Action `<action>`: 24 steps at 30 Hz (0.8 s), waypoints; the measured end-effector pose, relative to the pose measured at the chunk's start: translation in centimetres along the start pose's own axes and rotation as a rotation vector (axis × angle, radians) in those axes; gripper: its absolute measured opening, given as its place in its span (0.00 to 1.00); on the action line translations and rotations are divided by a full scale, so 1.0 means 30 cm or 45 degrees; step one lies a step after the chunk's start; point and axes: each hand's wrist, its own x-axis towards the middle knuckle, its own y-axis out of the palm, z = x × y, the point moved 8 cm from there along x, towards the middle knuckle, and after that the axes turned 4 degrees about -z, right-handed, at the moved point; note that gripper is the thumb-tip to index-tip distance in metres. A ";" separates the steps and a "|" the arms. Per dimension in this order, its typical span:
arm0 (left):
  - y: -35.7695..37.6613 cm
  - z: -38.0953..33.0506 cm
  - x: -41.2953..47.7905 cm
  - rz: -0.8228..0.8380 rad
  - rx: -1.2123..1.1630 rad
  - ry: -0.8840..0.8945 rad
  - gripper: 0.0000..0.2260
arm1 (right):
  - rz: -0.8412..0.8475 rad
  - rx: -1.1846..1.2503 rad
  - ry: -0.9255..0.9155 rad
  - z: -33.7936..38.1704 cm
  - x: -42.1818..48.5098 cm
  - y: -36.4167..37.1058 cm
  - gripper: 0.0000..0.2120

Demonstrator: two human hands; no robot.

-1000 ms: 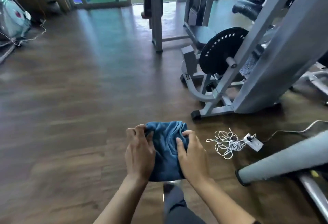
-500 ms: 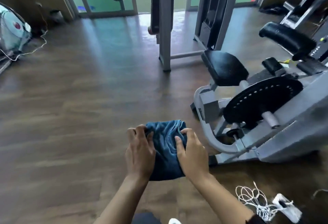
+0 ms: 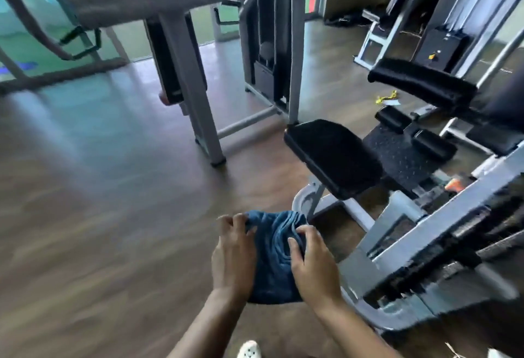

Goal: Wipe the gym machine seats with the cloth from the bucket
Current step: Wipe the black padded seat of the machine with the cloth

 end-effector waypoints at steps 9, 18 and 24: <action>0.419 -0.137 0.657 0.257 -0.005 0.276 0.11 | -0.259 -0.051 0.298 -0.147 0.597 0.131 0.07; 0.956 -0.337 1.139 0.563 -0.109 0.492 0.11 | -0.399 -0.083 0.522 -0.445 1.121 0.211 0.06; 1.320 -0.415 1.360 0.793 -0.168 0.570 0.12 | -0.500 -0.226 0.664 -0.656 1.374 0.292 0.07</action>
